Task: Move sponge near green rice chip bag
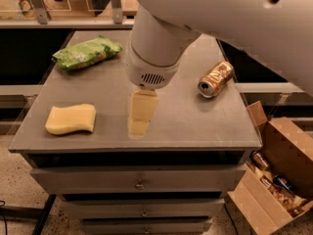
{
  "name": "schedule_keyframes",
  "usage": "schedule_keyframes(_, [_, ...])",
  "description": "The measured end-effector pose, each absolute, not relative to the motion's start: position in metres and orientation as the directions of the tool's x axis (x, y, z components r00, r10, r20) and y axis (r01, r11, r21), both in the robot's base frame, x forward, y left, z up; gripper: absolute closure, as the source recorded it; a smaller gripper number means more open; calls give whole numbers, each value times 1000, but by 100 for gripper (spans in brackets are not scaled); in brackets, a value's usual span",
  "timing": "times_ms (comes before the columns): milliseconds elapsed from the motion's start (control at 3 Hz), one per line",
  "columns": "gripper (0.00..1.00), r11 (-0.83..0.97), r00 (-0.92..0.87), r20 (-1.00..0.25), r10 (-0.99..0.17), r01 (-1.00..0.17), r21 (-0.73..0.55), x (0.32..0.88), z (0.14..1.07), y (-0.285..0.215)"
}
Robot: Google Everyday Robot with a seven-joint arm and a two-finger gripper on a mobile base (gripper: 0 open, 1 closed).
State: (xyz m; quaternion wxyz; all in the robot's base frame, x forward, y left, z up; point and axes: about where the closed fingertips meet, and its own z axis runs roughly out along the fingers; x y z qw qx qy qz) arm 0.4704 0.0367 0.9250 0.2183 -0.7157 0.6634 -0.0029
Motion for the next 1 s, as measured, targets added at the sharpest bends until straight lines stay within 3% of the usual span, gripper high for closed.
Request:
schedule_keyframes(333, [0, -27, 123, -292, -948, -950, -311, 470, 924, 39])
schedule_keyframes(1000, [0, -152, 246, -343, -907, -948, -280, 457, 896, 123])
